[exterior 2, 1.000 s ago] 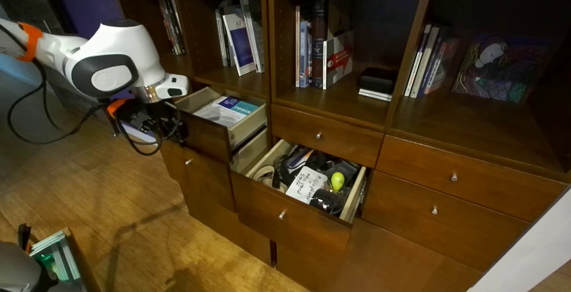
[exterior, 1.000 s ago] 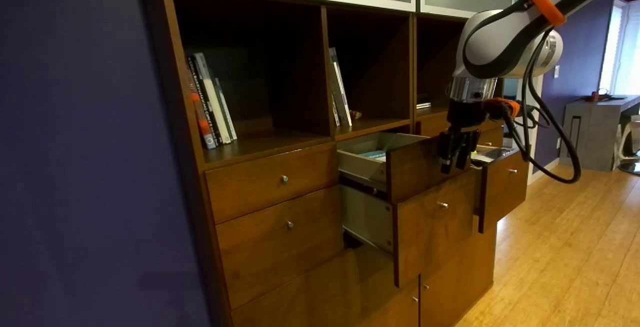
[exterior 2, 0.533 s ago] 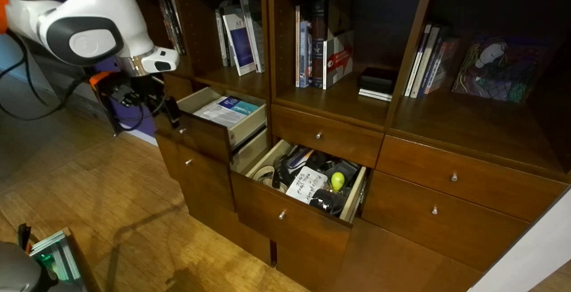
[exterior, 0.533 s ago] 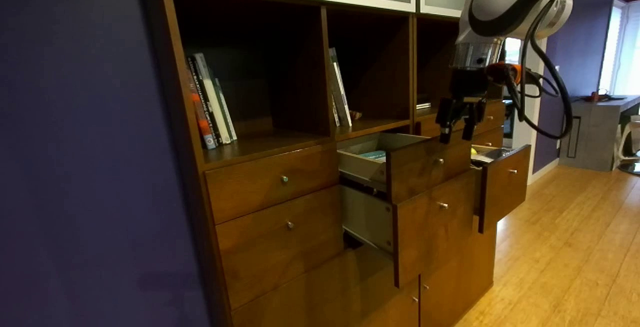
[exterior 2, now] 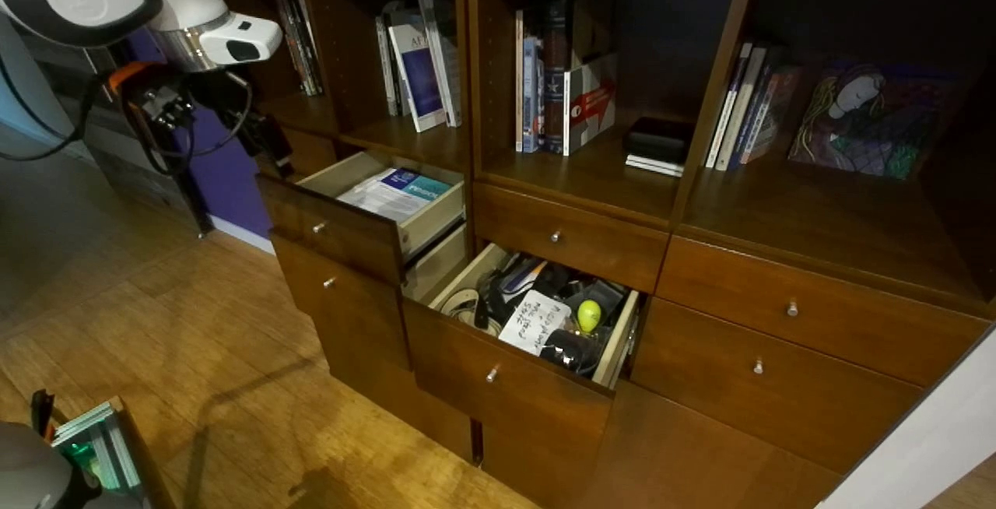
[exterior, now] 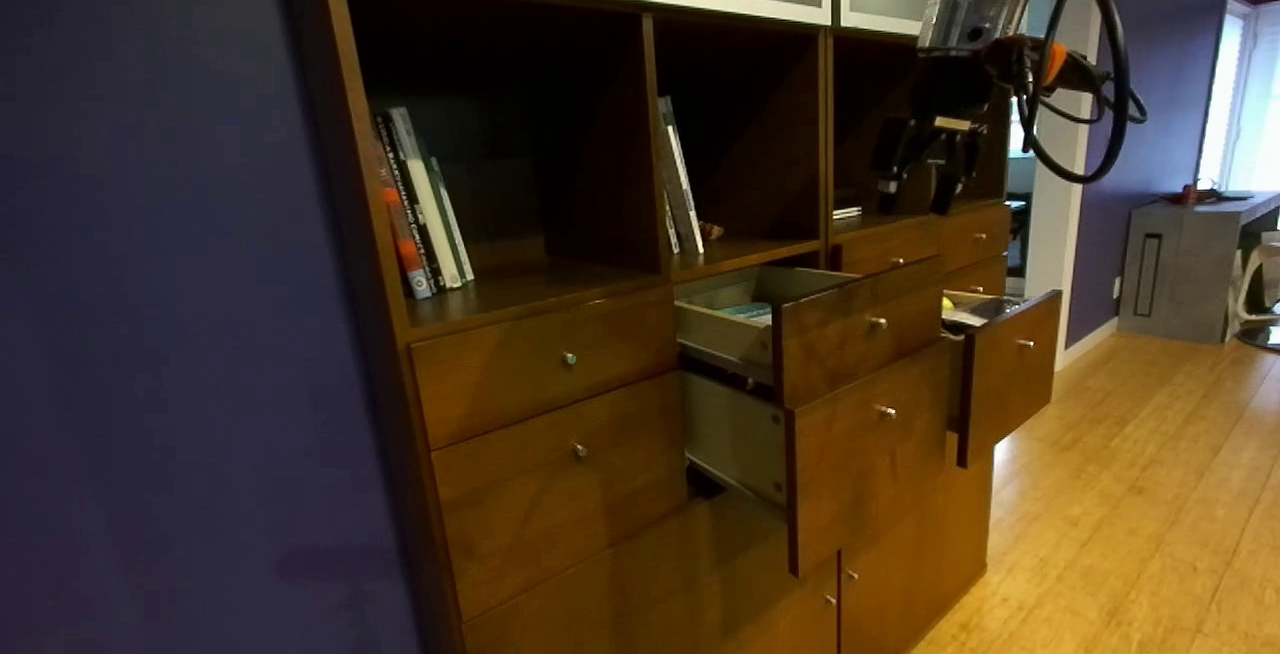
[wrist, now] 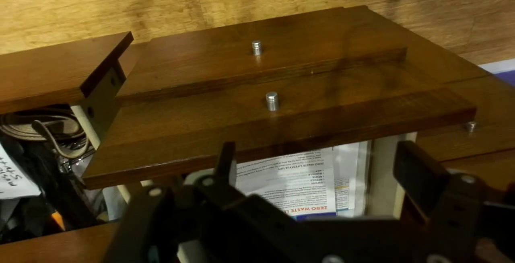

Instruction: Open the second last left top drawer of the cabinet

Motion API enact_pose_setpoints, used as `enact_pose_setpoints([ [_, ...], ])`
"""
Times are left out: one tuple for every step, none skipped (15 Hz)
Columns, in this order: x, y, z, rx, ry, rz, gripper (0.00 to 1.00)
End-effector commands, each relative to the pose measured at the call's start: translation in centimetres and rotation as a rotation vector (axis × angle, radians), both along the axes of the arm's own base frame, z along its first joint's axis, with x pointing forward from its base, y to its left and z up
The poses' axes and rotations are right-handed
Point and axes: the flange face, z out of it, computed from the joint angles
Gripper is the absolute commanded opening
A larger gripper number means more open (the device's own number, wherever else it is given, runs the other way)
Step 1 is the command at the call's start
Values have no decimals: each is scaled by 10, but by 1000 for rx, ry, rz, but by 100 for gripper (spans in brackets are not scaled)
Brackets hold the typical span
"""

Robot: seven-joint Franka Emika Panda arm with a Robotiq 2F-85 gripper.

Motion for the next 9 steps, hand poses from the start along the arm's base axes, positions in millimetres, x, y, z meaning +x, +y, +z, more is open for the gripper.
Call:
enact_pose_setpoints([
  [-21, -7, 19, 0, -4, -30, 100],
  [-26, -10, 19, -2, 2, -18, 100],
  [-11, -5, 13, 3, -2, -12, 100],
  [-13, -6, 15, 4, -5, -13, 100],
  [-13, -6, 15, 5, -5, -13, 100],
  [-13, -5, 14, 4, -3, -13, 100],
  [-12, -5, 13, 4, 1, -13, 100],
  [-11, -5, 12, 4, 3, -13, 100],
  [-11, -5, 12, 4, 3, -13, 100],
])
